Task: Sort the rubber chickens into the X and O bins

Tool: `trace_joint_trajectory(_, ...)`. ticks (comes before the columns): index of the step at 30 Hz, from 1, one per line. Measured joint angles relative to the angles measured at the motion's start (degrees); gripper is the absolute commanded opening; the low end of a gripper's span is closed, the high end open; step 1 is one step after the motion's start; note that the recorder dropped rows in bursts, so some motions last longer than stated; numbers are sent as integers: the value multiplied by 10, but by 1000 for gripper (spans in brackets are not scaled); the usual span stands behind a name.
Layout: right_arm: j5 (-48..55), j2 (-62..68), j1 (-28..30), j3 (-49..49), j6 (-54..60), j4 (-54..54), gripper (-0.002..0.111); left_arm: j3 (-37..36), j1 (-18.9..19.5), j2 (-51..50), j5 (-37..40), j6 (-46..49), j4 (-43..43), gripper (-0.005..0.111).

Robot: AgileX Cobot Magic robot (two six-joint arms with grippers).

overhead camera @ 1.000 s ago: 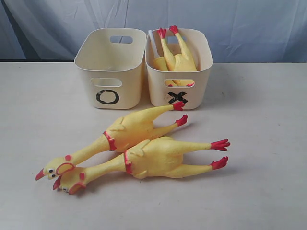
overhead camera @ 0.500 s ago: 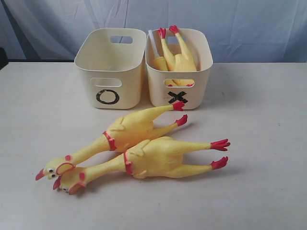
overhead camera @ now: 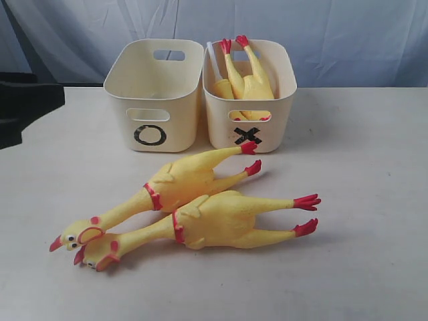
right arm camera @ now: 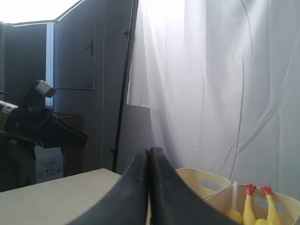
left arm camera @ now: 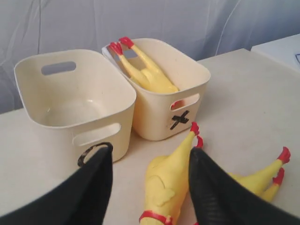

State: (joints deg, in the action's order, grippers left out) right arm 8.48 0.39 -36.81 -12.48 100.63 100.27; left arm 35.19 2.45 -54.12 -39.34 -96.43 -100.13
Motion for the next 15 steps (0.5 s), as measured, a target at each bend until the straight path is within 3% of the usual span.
trace_joint_trajectory(4, -4, 0, 0, 0, -2, 0, -1, 0, 0, -45, 13, 0, 0, 45)
trace_joint_trajectory(9, -24, 0, 0, 0, -3, 0, -1, 0, 0, -84, 28, -16, -2, 32)
trace_joint_trajectory(15, -39, 0, 0, 0, -4, 0, -1, 0, -25, -92, 40, -17, -2, 36)
